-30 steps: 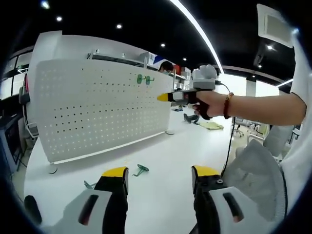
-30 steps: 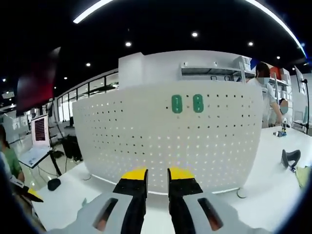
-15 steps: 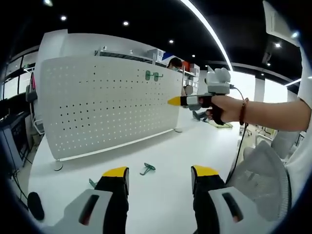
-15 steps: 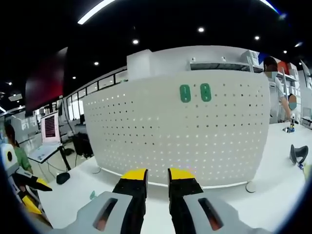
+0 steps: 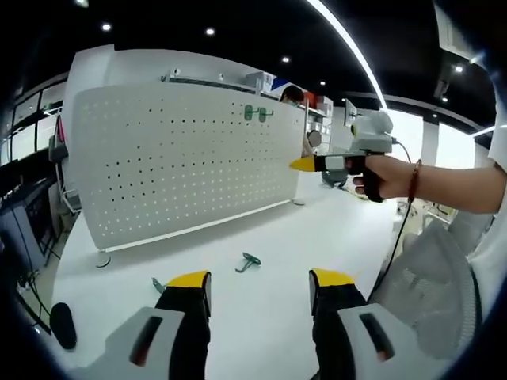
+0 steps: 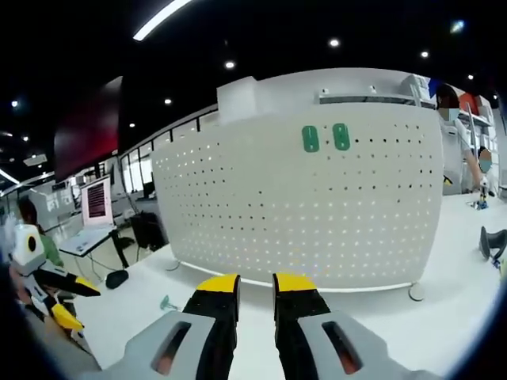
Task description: Insert the hook assembly into the mounting plate slot until the hook locks in place.
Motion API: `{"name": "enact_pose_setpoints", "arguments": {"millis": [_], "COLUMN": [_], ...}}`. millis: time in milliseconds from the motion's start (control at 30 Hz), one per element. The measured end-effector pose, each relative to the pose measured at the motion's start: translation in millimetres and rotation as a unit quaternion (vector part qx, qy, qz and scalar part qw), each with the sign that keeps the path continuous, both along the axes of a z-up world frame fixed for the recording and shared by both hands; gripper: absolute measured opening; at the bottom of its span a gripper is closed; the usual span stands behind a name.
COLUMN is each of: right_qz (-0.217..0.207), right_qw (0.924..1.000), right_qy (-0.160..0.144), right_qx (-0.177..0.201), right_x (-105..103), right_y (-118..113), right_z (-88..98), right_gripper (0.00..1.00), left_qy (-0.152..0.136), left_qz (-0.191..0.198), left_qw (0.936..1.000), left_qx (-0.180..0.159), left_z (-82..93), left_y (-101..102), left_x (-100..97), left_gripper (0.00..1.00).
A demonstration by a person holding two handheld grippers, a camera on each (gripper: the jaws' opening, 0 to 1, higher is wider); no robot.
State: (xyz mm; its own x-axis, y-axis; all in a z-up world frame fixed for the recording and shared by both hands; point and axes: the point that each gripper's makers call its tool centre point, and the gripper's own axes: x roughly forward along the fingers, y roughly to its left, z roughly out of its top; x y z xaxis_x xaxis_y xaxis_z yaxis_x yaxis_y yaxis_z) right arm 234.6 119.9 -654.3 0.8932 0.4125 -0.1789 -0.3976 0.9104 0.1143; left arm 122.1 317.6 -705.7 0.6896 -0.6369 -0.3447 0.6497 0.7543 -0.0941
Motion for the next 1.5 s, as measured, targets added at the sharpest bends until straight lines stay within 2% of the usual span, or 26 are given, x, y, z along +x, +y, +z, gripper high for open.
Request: {"name": "enact_pose_setpoints", "arguments": {"millis": [100, 267, 333, 633, 900, 1033, 1200, 1500], "right_qz": [0.018, 0.033, 0.036, 0.069, 0.083, 0.093, 0.105, 0.112], "right_qw": [0.9997, 0.9993, 0.9991, 0.9975, 0.9965, 0.9955, 0.9942, 0.9930], "right_qy": [-0.002, -0.007, -0.005, 0.000, 0.004, 0.017, 0.021, 0.028], "right_qx": [-0.018, -0.018, -0.020, -0.016, -0.005, -0.003, 0.008, 0.025], "right_x": [-5.4, -11.8, -13.2, -26.9, -38.8, -45.9, -52.6, -59.3], "right_y": [3.0, 2.2, 2.4, 8.3, 6.0, 6.7, 9.0, 11.4], "right_z": [-2.1, -0.8, -2.2, -9.8, -15.8, -27.0, -32.5, -43.3], "right_gripper": [0.15, 0.16, 0.16, 0.20, 0.21, 0.21, 0.21, 0.21], "left_qy": [0.008, 0.002, 0.008, -0.003, 0.006, 0.014, 0.030, 0.040], "left_qz": [0.009, 0.014, 0.016, 0.023, 0.044, 0.051, 0.067, 0.078], "left_qw": [0.9999, 0.9996, 0.9997, 0.9993, 0.9985, 0.9979, 0.9963, 0.9945], "left_qx": [0.001, 0.023, 0.013, 0.028, 0.032, 0.039, 0.045, 0.058], "left_z": [-5.5, -8.7, -9.3, -8.4, -14.0, -21.8, -34.1, -49.8], "left_y": [3.0, 5.2, 4.4, 1.7, 5.3, 6.3, 11.4, 16.2], "left_x": [1.3, 6.4, 9.5, 23.0, 31.4, 33.3, 36.1, 45.2], "left_gripper": [0.50, 0.50, 0.50, 0.52, 0.51, 0.51, 0.50, 0.49]}}
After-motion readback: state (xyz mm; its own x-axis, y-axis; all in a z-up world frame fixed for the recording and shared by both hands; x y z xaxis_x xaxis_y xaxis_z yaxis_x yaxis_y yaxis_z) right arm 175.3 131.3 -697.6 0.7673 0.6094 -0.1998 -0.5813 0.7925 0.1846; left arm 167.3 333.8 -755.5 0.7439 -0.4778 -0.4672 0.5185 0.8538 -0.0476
